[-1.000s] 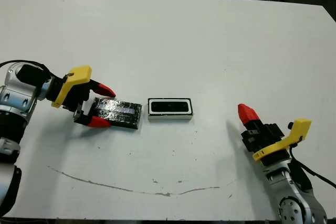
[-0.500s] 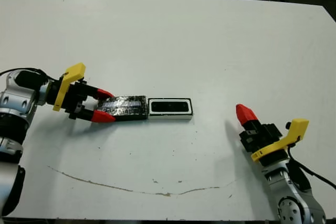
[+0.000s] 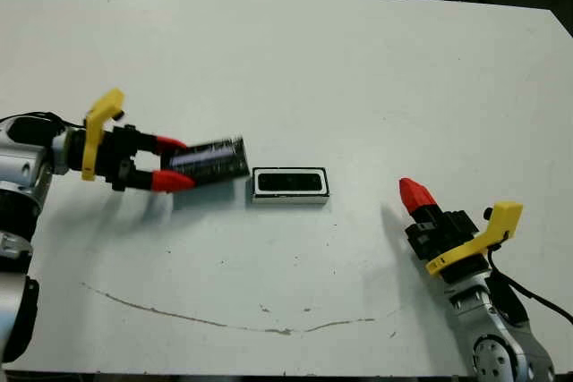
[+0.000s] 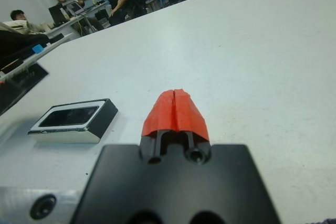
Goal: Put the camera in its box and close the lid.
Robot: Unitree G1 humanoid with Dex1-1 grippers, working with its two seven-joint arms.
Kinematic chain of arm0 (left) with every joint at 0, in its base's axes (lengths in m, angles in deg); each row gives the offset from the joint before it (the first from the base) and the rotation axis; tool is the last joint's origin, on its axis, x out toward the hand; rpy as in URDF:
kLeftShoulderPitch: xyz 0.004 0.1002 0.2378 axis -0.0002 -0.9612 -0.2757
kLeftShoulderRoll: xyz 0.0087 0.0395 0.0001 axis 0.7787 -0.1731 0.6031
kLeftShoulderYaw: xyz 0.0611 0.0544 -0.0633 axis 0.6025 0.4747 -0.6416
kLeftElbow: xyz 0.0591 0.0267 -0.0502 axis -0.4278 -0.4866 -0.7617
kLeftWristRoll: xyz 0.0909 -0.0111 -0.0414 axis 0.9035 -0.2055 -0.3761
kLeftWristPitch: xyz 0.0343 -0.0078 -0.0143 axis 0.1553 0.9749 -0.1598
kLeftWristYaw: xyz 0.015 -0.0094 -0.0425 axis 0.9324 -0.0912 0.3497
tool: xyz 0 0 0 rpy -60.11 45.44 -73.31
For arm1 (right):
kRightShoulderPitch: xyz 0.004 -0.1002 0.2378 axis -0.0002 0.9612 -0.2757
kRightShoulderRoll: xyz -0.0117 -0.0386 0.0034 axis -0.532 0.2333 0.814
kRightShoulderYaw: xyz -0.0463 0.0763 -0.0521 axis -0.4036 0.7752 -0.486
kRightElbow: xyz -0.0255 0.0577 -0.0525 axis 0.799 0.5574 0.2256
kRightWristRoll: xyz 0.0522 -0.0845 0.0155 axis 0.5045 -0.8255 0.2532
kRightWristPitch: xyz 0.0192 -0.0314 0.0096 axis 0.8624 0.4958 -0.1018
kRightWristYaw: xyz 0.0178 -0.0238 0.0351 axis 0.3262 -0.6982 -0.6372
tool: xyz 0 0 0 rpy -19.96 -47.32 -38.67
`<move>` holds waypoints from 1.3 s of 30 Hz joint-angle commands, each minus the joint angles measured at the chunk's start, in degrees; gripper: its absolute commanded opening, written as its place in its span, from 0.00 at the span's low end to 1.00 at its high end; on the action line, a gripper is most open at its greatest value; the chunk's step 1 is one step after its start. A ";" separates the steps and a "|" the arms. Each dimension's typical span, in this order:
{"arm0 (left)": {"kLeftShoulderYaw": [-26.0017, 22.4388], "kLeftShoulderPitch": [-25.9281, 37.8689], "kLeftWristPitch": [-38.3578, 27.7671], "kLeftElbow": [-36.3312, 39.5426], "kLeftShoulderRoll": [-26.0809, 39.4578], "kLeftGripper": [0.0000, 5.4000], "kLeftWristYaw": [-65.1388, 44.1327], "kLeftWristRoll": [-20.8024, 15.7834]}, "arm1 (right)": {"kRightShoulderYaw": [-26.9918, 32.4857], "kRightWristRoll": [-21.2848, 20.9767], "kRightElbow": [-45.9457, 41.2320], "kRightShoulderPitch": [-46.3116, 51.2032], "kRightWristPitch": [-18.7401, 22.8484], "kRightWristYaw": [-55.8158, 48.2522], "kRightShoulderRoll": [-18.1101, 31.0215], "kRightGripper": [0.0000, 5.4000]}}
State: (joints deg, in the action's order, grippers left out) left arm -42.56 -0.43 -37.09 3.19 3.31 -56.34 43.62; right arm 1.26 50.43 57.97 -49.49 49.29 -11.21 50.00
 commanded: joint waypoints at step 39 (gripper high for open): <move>3.16 -5.60 2.15 10.04 -10.28 0.59 6.11 2.49 | -0.03 -0.35 -0.09 1.18 0.75 0.83 0.61 0.00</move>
State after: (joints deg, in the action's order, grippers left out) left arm -39.91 -6.78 -34.11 13.89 -6.51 -50.14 45.34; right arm 1.00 50.30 57.94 -49.22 49.30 -11.09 50.01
